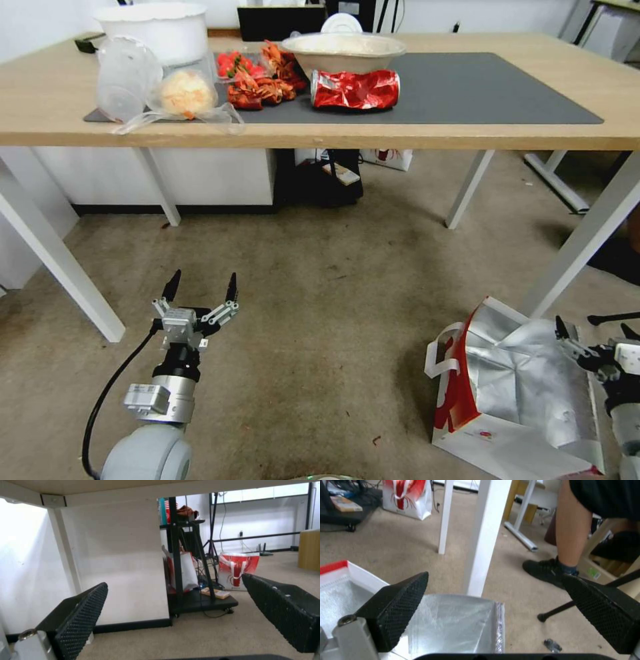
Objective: Pick up the food delivery bag from the floor and place it on the table.
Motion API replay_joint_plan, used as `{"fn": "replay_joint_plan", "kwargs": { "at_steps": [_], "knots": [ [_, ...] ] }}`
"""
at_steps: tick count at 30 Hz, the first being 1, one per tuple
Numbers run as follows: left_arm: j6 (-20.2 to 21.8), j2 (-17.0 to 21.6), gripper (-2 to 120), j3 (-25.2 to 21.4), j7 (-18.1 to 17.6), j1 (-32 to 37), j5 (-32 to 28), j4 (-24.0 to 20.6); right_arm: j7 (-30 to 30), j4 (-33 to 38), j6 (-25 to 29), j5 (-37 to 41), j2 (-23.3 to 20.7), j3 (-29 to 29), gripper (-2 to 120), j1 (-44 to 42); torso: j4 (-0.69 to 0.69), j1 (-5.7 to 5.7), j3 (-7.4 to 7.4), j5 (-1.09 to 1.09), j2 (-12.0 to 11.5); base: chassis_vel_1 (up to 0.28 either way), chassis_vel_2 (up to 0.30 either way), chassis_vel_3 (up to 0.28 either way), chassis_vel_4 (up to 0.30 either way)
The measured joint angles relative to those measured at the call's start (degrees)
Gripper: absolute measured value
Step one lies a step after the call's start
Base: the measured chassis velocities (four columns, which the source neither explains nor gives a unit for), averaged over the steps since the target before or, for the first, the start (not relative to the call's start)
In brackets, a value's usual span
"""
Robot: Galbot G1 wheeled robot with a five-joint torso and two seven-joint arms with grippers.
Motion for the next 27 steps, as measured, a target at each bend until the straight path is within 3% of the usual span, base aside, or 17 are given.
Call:
{"fn": "replay_joint_plan", "kwargs": {
  "at_steps": [22, 27],
  "knots": [
    [-0.6, -0.3, 100, 0.4, -0.2, 0.9, 0.6, -0.5, 0.2, -8.6, -1.6, -4.4, -1.9, -1.6, 99, 6.1, 0.01, 0.01, 0.0, 0.0, 0.0, 0.0, 0.0, 0.0, 0.0],
    [-0.7, -0.3, 100, 0.5, -0.3, 0.9, 0.6, -0.6, 0.2, -10.3, -2.0, -4.5, -2.3, -1.8, 90, 6.7, 0.0, 0.01, 0.0, 0.01, 0.0, 0.0, 0.0, 0.0, 0.0]
  ]
}}
